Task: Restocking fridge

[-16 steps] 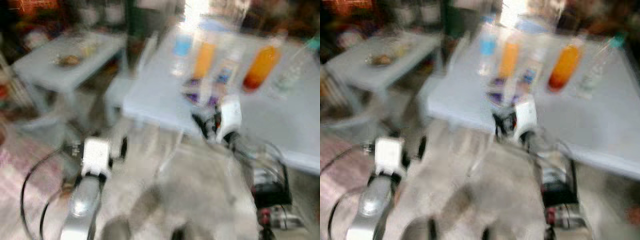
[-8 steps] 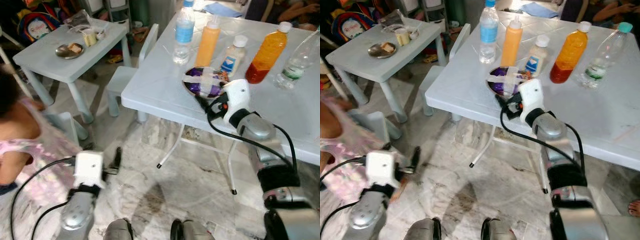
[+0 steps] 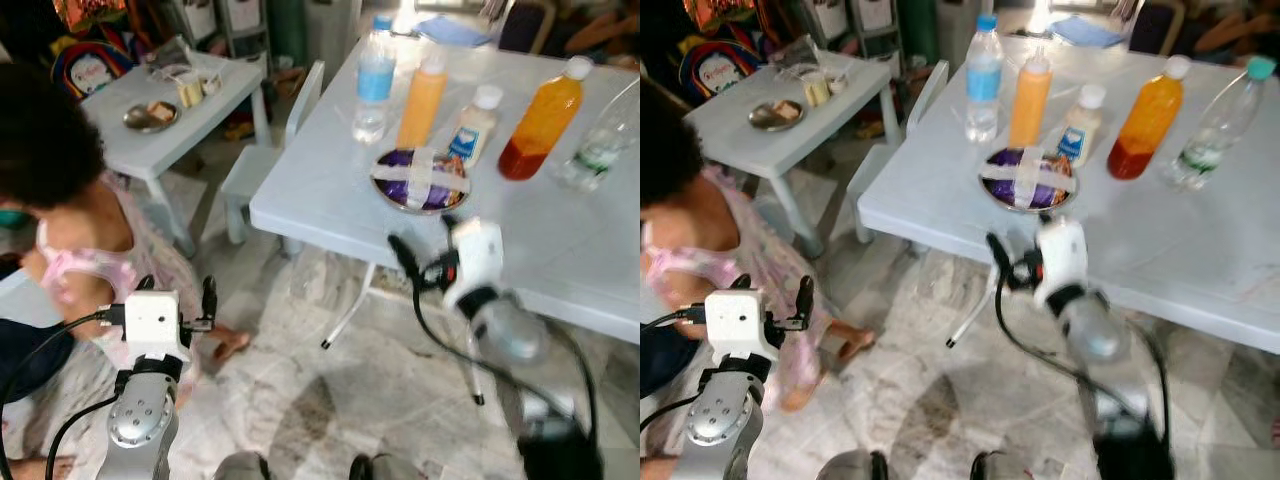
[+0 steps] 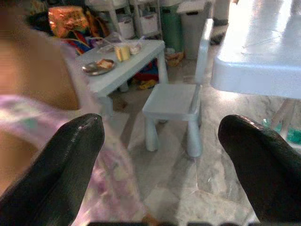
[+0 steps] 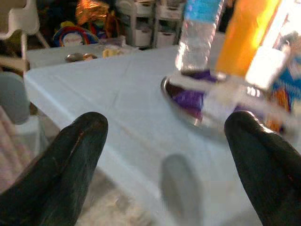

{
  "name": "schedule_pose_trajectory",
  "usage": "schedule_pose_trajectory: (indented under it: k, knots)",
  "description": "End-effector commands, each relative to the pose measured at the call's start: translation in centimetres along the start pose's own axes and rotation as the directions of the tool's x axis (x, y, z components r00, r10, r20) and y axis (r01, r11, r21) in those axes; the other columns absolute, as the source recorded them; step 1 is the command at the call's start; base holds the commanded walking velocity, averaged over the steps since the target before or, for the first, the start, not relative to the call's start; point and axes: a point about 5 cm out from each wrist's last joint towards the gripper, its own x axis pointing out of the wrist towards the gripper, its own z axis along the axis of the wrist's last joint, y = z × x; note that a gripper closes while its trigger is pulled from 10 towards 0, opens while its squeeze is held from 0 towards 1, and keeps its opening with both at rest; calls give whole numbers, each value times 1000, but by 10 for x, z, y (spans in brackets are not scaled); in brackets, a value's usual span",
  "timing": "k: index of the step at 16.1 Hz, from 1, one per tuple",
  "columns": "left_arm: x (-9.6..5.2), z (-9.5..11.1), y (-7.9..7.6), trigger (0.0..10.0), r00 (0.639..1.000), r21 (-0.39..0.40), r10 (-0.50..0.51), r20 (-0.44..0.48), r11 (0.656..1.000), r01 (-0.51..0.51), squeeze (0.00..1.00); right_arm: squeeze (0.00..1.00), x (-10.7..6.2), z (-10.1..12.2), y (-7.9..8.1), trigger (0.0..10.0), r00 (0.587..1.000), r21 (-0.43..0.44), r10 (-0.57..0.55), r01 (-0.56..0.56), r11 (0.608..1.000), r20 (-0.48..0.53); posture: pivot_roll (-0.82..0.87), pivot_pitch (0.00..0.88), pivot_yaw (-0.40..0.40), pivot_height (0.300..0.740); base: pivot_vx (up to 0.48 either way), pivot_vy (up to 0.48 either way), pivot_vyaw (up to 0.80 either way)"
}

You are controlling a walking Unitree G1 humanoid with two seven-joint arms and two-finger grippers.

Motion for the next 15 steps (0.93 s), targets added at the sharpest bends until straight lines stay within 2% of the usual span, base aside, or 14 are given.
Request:
schedule_pose_trajectory:
  k: [1, 3, 4, 6, 7, 8, 10, 13, 15]
  knots:
    - [-2, -4, 7, 10000, 999, 8, 44, -4, 999, -44, 0, 0, -5, -2, 3, 10000, 999, -3, -31, 31, 1000, 21, 20, 0, 3, 740, 0, 0, 0]
    - [1, -4, 13, 10000, 997, -12, 79, 4, 997, -79, 0, 0, -16, -22, -4, 10000, 978, -27, -209, 209, 978, -11, -2, 0, 34, 740, 0, 0, 0]
    - [5, -2, 9, 10000, 998, -32, 63, 12, 998, -62, 0, 0, -15, -23, -11, 10000, 969, -21, -248, 247, 969, -24, -16, 0, 44, 740, 0, 0, 0]
    - [10, 4, -2, 10000, 999, -35, -11, 44, 999, 13, 0, 0, -12, -14, -13, 10000, 978, -41, -209, 208, 977, -8, -22, 0, 36, 740, 0, 0, 0]
    - [13, 12, -8, 10000, 996, -46, -50, 68, 998, 53, 0, 0, -6, -7, -14, 10000, 980, -11, -198, 198, 980, -9, -27, 8, 37, 740, 0, 0, -587]
    - [14, 14, -8, 10000, 996, -53, -58, 73, 997, 62, 0, 0, -3, -5, -13, 10000, 978, 15, -210, 210, 978, -9, -27, 18, 36, 740, 0, 0, -681]
    - [17, 17, -8, 10000, 995, -57, -58, 78, 996, 63, 0, 0, 0, 0, -11, 10000, 978, -10, -209, 209, 978, 19, -40, 44, 47, 740, 120, 0, -716]
    - [19, 18, -14, 10000, 993, -70, -96, 74, 992, 101, 0, 0, 5, 2, 1, 10000, 980, 20, -198, 198, 980, 27, -47, 74, 72, 740, 272, 0, -625]
    - [20, 21, -15, 10000, 992, -74, -96, 77, 992, 102, 0, 0, 5, -1, 2, 10000, 983, 19, -185, 184, 983, 15, -26, 80, 65, 740, 277, 0, 0]
